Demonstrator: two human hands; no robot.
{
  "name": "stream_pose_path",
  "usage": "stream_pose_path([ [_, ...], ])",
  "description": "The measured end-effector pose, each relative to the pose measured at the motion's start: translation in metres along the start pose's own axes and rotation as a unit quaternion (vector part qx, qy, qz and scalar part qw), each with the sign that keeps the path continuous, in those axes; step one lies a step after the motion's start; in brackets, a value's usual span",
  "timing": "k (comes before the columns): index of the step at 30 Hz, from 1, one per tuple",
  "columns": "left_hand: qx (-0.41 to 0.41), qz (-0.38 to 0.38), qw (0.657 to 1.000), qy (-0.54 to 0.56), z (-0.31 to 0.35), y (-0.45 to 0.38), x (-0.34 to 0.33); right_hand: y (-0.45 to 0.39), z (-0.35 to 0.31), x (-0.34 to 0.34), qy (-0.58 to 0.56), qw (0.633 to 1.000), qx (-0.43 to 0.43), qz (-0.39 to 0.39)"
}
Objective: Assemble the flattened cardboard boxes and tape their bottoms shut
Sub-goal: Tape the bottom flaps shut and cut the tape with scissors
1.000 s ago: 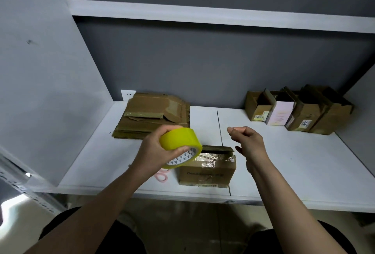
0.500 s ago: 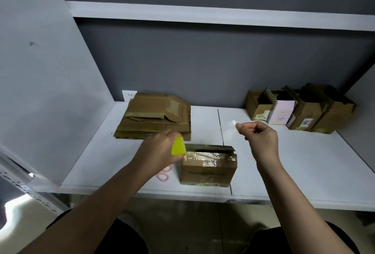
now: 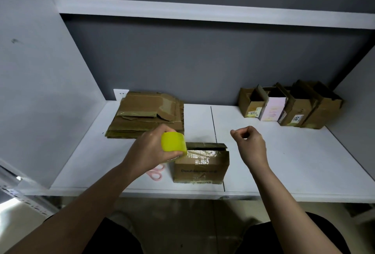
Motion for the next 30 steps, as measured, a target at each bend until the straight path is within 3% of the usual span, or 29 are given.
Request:
stream_pose_path([
  [3,-0.004,-0.004,0.999,0.046,-0.001,-0.003,0.001,-0.001,0.001,-0.002,0.031,0.999,0.012,0.003],
  [10,0.014,0.01,0.985,0.171,0.0,-0.013,0.0,-0.01,0.014,-0.024,-0.026,0.998,0.0,-0.052],
  [14,0.037,0.028,0.978,0.201,0.0,-0.025,-0.005,-0.01,0.025,-0.038,-0.064,0.995,0.047,-0.058],
  [21,0.043,0.024,0.977,0.205,-0.012,-0.042,-0.028,-0.026,0.05,-0.066,0.0,0.995,0.088,-0.04],
  [30,0.033,-0.033,0.982,0.18,-0.026,-0.05,-0.037,-0.028,0.065,-0.078,0.009,0.994,0.105,0.041],
])
Point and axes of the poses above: each hand's wrist, its own y-axis away from the middle knuckle, its own x-axis out of the back of the hand, z = x × y, the point moved 1 cm from there along -y, towards the middle knuckle, and after that the axes turned 12 degrees about -x, right-handed, at the moved point
